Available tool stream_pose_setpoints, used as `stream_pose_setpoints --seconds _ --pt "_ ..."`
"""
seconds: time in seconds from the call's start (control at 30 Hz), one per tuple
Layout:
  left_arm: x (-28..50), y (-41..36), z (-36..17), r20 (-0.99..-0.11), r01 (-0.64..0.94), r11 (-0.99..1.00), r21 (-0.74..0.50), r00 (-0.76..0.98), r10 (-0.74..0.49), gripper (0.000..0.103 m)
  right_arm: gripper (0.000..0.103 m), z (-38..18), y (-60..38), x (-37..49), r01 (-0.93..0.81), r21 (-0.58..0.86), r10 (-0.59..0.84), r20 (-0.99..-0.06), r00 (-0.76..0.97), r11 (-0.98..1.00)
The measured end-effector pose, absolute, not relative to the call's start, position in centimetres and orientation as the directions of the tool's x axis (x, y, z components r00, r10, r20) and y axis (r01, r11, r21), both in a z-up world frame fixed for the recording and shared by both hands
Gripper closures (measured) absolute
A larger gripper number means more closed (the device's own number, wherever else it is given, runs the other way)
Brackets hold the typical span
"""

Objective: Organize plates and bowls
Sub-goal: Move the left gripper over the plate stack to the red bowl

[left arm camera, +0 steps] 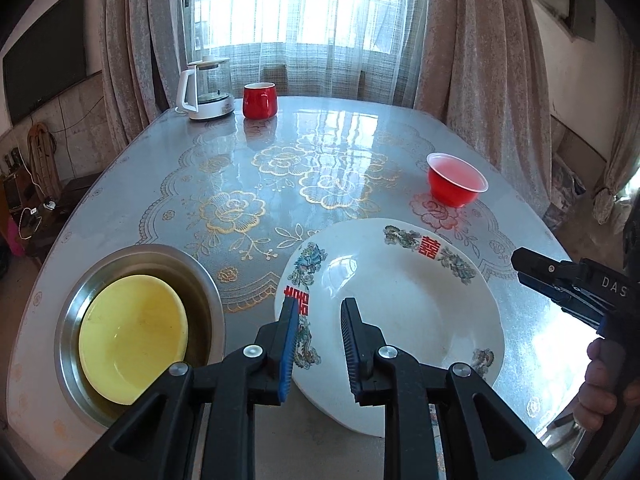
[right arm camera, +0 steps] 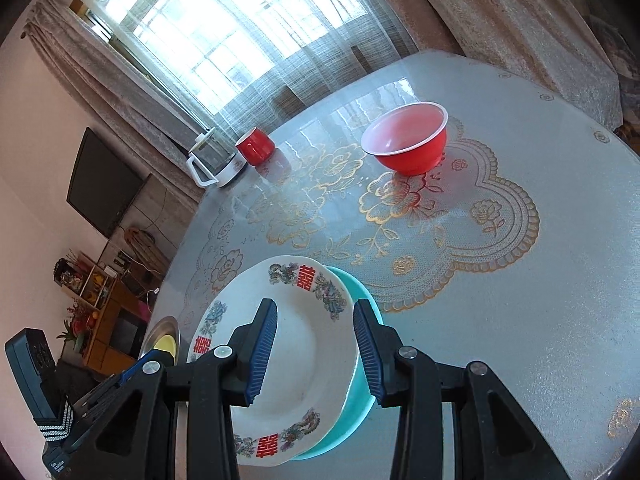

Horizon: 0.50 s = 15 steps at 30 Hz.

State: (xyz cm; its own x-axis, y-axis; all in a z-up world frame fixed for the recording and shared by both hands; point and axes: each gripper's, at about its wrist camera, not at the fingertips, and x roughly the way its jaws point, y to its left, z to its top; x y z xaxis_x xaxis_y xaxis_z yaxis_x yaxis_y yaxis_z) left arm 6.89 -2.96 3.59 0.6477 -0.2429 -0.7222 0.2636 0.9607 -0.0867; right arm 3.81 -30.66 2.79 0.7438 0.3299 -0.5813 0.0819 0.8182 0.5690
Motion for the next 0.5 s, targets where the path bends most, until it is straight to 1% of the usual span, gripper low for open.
stream_pose_setpoints --seconds 0.33,0.43,0.5 --pt "9.3 -5.2 3.2 -0.761 0.289 0.951 -0.105 0.593 -0.264 0.081 0.063 1.2 -32.6 4.4 0.151 0.543 0.281 -0.629 0.724 0.826" --pt "10.5 -5.9 3.3 -0.759 0.311 0.942 -0.128 0.581 -0.295 0.081 0.063 1.0 -33.4 5.3 0.167 0.533 0.264 -0.637 0.724 0.829" --pt "11.4 -6.5 3.5 -0.758 0.313 0.944 -0.104 0.589 -0.279 0.080 0.063 1.1 -34.0 5.8 0.172 0.529 0.253 -0.635 0.729 0.831"
